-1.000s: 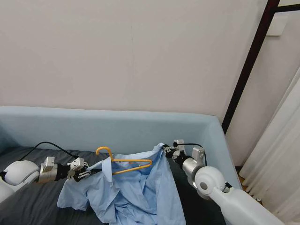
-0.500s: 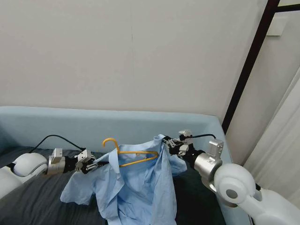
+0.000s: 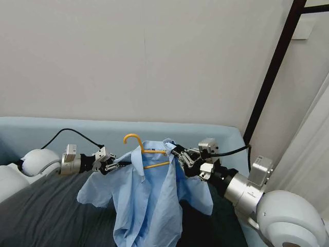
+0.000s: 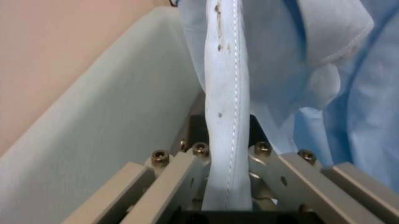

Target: Pick up the clothes from the sofa and hang them on the clothes hanger.

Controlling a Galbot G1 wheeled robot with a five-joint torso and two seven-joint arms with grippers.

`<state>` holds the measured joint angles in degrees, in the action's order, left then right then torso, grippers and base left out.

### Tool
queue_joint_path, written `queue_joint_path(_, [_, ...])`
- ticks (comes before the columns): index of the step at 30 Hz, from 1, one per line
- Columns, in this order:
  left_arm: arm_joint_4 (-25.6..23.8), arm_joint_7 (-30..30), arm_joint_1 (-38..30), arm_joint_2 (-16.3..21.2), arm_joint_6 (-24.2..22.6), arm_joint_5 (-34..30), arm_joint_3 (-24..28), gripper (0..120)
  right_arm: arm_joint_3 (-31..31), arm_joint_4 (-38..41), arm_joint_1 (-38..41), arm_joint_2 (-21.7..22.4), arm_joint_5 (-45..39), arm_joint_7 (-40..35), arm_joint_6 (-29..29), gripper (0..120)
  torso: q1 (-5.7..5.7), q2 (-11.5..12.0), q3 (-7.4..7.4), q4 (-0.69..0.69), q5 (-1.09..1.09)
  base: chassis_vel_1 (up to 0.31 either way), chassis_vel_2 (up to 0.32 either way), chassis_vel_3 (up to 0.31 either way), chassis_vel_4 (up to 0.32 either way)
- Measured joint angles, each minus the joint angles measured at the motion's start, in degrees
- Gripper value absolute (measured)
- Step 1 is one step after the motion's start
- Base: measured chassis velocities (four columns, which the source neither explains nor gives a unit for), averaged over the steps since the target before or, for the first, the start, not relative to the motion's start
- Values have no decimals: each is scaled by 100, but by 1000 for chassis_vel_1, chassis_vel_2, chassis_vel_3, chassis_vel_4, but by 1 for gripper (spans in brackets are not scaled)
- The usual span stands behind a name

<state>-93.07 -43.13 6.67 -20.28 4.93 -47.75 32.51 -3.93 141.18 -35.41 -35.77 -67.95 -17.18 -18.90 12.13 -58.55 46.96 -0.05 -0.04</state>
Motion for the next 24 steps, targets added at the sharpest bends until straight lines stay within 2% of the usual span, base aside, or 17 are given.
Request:
queue_joint_path(2, [-27, 24, -127, -11, -25, -35, 80, 1, -17, 40, 25, 37, 2, 15, 9, 0, 0, 0, 0, -1, 1, 0, 0, 0, 0])
queue_joint_path(4, [-84, 93, -678, -66, -83, -204, 524, 1, -92, 152, 25, 163, 131, 105, 41, 0, 0, 0, 0, -2, 0, 0, 0, 0, 0])
queue_joint_path(6, [-159, 147, -1536, -97, -110, -475, 1247, 1, -206, 176, -119, 289, 589, 314, 156, 0, 0, 0, 0, -2, 0, 0, 0, 0, 0])
queue_joint_path(7, [-159, 147, -1536, -97, -110, -475, 1247, 1, -206, 176, -119, 289, 589, 314, 156, 0, 0, 0, 0, -2, 0, 0, 0, 0, 0])
queue_joint_path(9, [-257, 152, -2198, -108, -112, -669, 1678, 1, -331, 110, -237, 367, 1065, 472, 253, 0, 0, 0, 0, -3, 4, 0, 0, 0, 0])
queue_joint_path(12, [-380, 150, -2623, -129, -137, -836, 1865, 1, -483, -44, -349, 413, 1608, 568, 347, 0, 0, 0, 0, -2, 1, 0, 0, 0, 0])
queue_joint_path(24, [-553, 132, -3330, -147, -114, -965, 2202, 1, -909, -453, -322, 291, 2364, 481, 339, 0, 0, 0, 0, -1, 1, 0, 0, 0, 0])
